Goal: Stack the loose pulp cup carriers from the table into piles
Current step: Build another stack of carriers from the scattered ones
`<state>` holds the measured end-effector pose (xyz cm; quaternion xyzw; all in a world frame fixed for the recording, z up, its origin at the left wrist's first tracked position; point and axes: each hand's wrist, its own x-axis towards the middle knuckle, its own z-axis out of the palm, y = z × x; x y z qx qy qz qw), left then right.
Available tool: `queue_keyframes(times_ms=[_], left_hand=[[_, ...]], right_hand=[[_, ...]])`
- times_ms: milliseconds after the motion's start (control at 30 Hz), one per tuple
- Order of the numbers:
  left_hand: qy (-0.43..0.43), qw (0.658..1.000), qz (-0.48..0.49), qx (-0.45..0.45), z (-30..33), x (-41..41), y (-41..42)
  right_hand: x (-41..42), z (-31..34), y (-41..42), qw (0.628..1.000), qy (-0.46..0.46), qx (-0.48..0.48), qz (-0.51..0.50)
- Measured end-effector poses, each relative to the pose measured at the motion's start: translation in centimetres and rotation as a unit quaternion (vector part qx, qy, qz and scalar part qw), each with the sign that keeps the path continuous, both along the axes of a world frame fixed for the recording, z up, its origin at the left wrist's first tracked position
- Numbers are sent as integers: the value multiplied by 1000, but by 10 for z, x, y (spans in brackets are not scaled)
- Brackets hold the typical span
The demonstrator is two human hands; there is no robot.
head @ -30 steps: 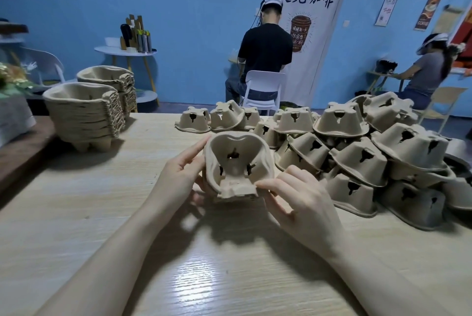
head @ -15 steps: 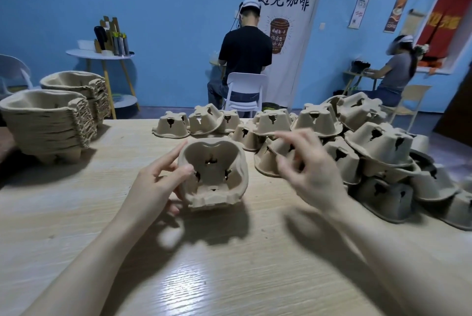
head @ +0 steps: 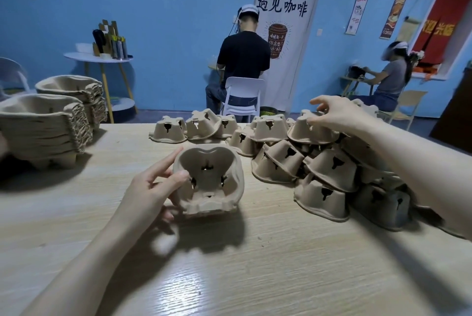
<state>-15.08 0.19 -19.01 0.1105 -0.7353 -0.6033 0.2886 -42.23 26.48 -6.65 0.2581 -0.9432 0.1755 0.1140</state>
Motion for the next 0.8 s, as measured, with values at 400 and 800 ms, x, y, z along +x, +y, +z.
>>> queue_keyframes(times_ms=[400, 800], left_hand=[[-7, 1000, 11, 5, -2, -2, 1], [-8, 1000, 13, 13, 3, 2, 8]], right_hand=[[40, -15, 11, 971, 195, -78, 113], [97, -85, 13, 938, 266, -71, 211]])
